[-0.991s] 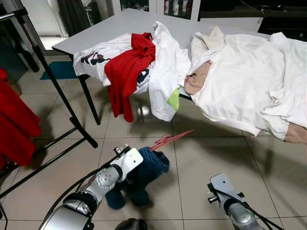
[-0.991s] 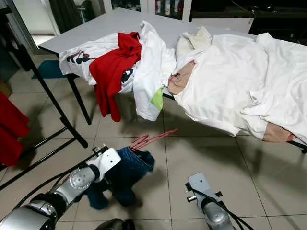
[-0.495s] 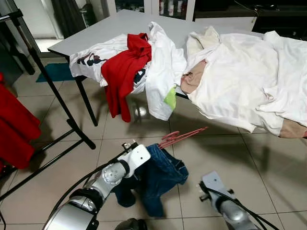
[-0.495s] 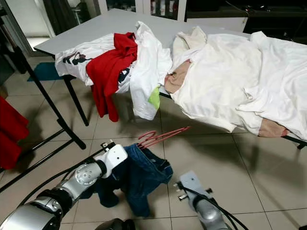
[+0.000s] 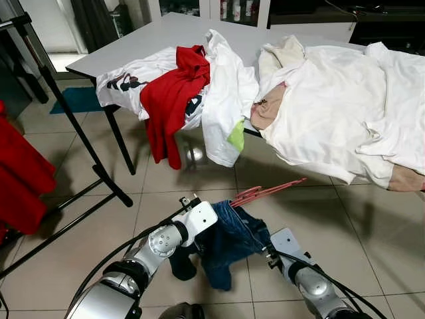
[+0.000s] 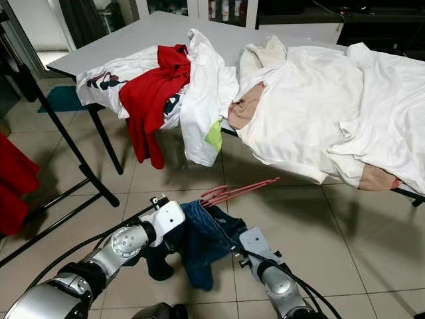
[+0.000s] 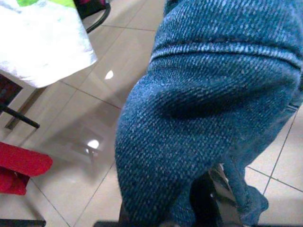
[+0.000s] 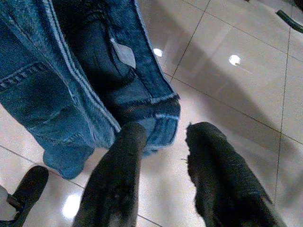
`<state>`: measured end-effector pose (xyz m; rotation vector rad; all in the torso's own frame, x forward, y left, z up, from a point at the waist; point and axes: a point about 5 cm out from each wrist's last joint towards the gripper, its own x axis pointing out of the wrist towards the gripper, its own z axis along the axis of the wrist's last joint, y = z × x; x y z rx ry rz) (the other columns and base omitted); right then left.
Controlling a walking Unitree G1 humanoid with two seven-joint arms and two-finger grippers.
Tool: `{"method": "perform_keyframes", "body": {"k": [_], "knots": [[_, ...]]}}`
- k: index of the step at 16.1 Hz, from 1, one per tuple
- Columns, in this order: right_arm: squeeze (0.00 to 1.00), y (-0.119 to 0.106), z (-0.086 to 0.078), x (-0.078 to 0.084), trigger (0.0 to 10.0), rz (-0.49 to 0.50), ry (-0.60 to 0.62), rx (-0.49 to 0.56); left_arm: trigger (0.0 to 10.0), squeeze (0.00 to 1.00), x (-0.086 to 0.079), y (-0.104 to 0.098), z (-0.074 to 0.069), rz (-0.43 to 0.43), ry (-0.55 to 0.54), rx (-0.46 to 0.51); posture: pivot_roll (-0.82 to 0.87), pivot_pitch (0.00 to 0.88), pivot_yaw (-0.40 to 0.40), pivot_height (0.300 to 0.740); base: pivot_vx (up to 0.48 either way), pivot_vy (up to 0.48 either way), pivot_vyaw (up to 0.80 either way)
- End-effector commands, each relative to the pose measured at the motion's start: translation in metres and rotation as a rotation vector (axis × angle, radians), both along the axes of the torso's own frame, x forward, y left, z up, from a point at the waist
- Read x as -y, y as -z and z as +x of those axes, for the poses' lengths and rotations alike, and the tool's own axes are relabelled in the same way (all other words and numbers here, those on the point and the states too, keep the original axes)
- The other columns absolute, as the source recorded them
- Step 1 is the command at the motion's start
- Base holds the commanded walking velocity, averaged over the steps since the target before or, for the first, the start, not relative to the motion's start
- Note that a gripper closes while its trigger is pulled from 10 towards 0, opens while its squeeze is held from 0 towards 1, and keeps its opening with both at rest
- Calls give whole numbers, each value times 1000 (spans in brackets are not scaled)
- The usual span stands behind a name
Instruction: Hang hanger
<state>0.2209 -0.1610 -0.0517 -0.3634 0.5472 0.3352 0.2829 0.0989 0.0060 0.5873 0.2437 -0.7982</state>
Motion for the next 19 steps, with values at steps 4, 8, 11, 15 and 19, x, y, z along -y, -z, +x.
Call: {"method": "perform_keyframes", "body": {"k": [4,8,11,15,19], "knots": [[1000,-1,2,-11,10000,11,-68,1,10000,0,4,-12,7,-24,38,59,9,7,82,740,0,0,0],[1000,-2,2,-13,10000,20,-90,2,10000,0,4,-13,8,-20,48,67,8,4,86,740,0,0,0],[0,-2,1,-8,10000,26,-98,-3,10000,0,5,-14,8,-15,60,72,8,3,86,740,0,0,0],[0,3,-10,6,10000,1,-158,-58,10000,0,5,-13,7,-8,74,77,9,0,88,740,0,0,0],[0,5,-13,0,10000,4,-219,-74,10000,0,10,-13,4,-9,98,81,10,0,91,740,0,0,0]]}}
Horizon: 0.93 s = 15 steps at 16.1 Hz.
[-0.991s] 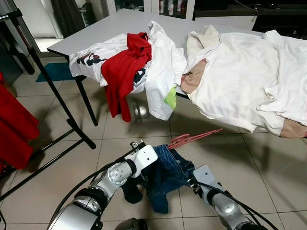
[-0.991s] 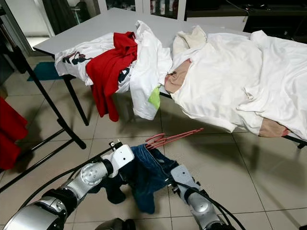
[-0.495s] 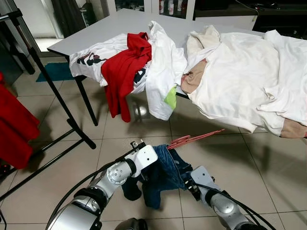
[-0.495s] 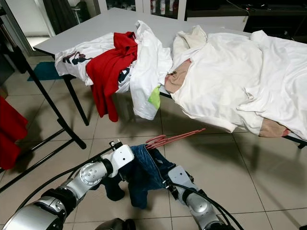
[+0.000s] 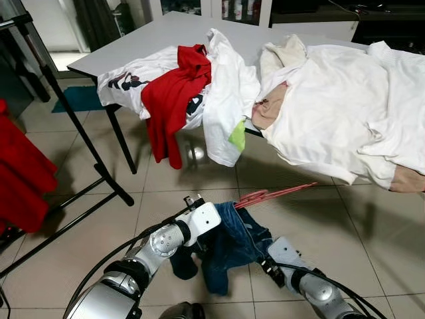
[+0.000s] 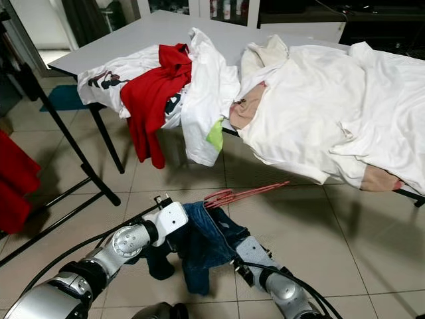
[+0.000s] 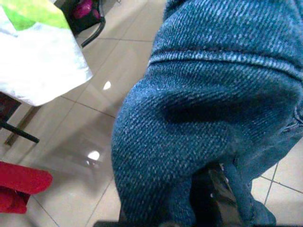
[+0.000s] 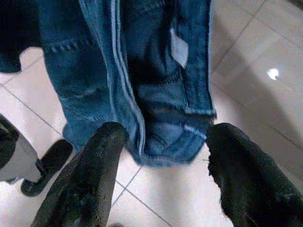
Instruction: Hang hanger
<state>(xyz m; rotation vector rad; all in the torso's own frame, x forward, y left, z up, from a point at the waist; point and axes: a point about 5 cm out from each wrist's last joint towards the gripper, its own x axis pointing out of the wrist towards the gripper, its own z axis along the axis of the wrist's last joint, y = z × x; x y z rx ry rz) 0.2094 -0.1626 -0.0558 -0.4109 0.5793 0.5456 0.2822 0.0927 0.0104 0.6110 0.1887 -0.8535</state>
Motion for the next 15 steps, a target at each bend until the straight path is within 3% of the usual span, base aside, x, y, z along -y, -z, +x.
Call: {"method": "perform_keyframes", "body": {"k": [1,6,15], "knots": [[0,1,-2,-8,10000,19,-38,-8,10000,0,6,-8,4,-10,37,44,10,0,93,740,0,0,0],[0,1,-2,-30,10000,21,-125,-11,10000,0,11,-7,1,-16,71,50,18,0,99,740,0,0,0],[0,8,-9,-29,10000,-37,-164,-71,10000,0,16,-15,4,-43,97,88,30,3,95,740,0,0,0]]}}
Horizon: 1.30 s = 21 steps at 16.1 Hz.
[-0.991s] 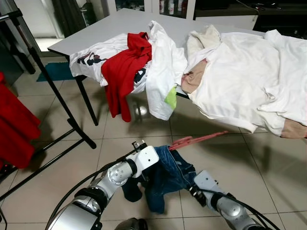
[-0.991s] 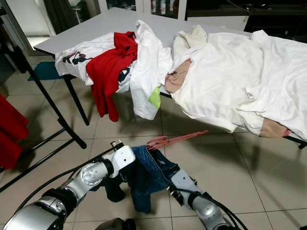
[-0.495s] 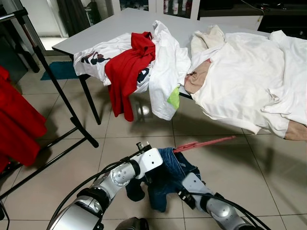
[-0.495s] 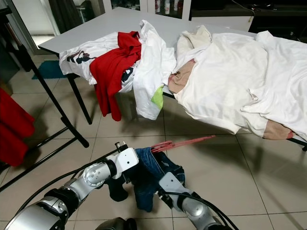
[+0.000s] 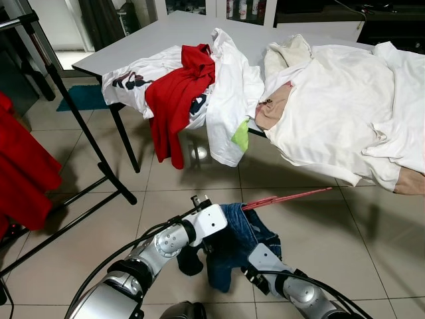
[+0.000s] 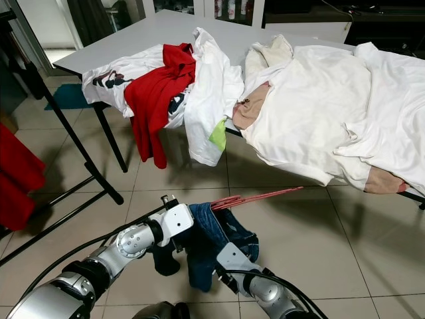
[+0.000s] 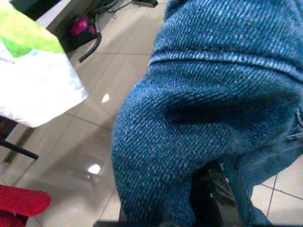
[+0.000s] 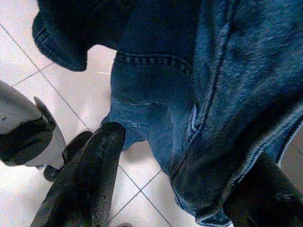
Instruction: Hang hanger
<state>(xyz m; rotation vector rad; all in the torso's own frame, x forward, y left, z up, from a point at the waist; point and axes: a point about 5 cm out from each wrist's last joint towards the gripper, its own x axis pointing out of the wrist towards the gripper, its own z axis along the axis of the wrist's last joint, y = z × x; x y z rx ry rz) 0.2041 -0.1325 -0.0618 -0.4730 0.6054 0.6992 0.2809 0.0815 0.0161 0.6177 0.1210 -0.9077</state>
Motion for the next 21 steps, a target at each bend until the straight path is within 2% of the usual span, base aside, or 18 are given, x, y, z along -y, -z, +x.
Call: {"method": "perform_keyframes", "body": {"k": [1,7,11,12,17,19,21], "knots": [[0,3,-3,1,10000,-13,-9,-22,10000,0,5,-11,5,-26,32,50,30,3,95,740,0,0,0],[0,3,-2,2,10000,-44,-25,-28,10000,0,4,-21,5,-90,73,81,38,1,93,740,0,0,0],[0,4,-3,2,10000,-53,-23,-39,10000,0,-3,-21,3,-84,97,83,50,0,91,740,0,0,0],[0,6,-5,4,10000,-61,-21,-48,10000,0,-11,-20,1,-73,99,77,57,0,90,740,0,0,0],[0,8,-8,6,10000,-74,-16,-61,10000,0,-27,-21,0,-57,92,74,67,0,89,740,0,0,0],[0,8,-8,8,10000,-78,-13,-53,10000,0,-28,-26,2,-49,109,96,74,0,86,740,0,0,0],[0,7,-8,8,10000,-72,-9,-49,10000,0,-26,-36,5,-87,116,123,79,0,85,740,0,0,0]]}}
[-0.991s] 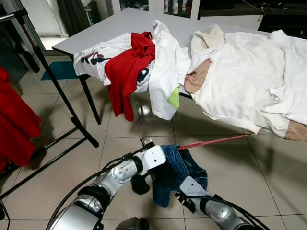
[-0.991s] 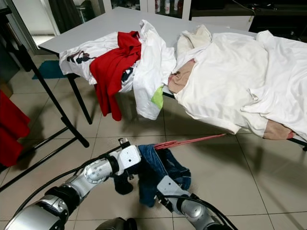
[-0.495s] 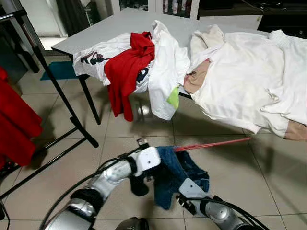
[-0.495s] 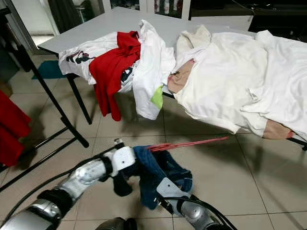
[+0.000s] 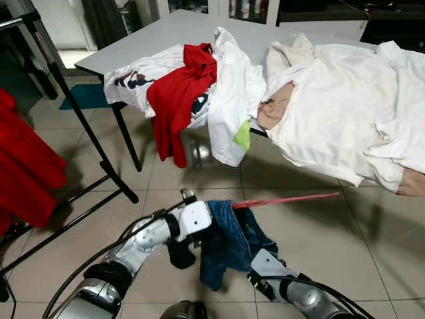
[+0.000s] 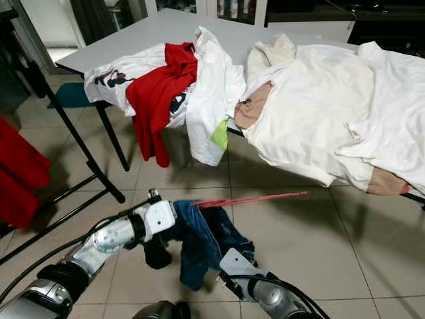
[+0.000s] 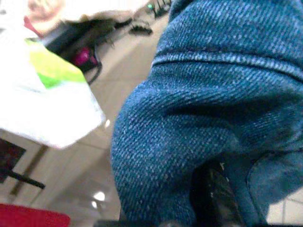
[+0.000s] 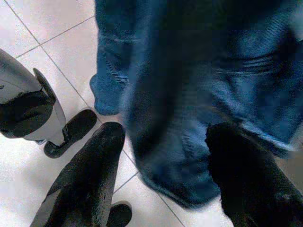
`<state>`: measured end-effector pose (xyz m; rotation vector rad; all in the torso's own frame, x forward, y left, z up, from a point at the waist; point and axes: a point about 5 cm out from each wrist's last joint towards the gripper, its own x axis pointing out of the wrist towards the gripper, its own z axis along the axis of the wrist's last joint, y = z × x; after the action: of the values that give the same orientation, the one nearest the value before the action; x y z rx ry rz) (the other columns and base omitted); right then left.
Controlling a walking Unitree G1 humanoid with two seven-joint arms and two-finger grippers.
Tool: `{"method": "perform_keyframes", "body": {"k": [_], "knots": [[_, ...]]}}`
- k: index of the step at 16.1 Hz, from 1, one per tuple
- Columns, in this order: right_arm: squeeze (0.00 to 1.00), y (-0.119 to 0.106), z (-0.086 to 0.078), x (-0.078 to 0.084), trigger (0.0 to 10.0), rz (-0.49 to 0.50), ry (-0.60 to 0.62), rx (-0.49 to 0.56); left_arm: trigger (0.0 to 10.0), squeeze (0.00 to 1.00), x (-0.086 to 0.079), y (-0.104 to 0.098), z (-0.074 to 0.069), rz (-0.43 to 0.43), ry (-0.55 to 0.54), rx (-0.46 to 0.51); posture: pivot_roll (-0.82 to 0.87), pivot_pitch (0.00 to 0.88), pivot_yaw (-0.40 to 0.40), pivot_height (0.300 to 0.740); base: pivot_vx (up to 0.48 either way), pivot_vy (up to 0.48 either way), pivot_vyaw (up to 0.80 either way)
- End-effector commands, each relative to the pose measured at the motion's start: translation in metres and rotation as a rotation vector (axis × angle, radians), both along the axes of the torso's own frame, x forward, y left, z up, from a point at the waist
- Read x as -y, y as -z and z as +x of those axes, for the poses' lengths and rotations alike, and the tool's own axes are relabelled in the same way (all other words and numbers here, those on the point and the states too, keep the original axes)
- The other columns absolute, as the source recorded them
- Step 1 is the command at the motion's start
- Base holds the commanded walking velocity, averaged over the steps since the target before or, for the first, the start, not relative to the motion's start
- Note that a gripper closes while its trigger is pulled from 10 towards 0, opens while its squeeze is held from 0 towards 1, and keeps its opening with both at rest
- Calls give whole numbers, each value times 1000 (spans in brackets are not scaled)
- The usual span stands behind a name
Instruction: Hang hanger
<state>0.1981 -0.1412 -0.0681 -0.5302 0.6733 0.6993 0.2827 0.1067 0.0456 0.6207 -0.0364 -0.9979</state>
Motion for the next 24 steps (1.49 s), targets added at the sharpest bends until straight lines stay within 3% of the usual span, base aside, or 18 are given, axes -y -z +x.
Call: {"method": "perform_keyframes", "body": {"k": [1,7,22,23,24], "knots": [[0,1,-2,-1,10000,5,-3,-5,10000,0,1,-9,3,-39,1,29,79,0,85,740,0,0,0],[0,0,1,-4,10000,10,-14,-2,10000,0,8,-15,-2,-51,43,38,91,0,87,740,0,0,0],[0,6,-7,2,10000,-54,-12,-30,10000,0,1,-29,-4,-40,63,52,106,0,91,740,0,0,0],[0,6,-7,4,9098,-83,-12,-22,10000,0,1,-28,-5,-38,62,47,107,0,88,740,0,0,0],[0,6,-7,6,3725,-89,-7,-19,10000,0,1,-27,-6,-38,61,43,107,0,88,740,0,0,0]]}}
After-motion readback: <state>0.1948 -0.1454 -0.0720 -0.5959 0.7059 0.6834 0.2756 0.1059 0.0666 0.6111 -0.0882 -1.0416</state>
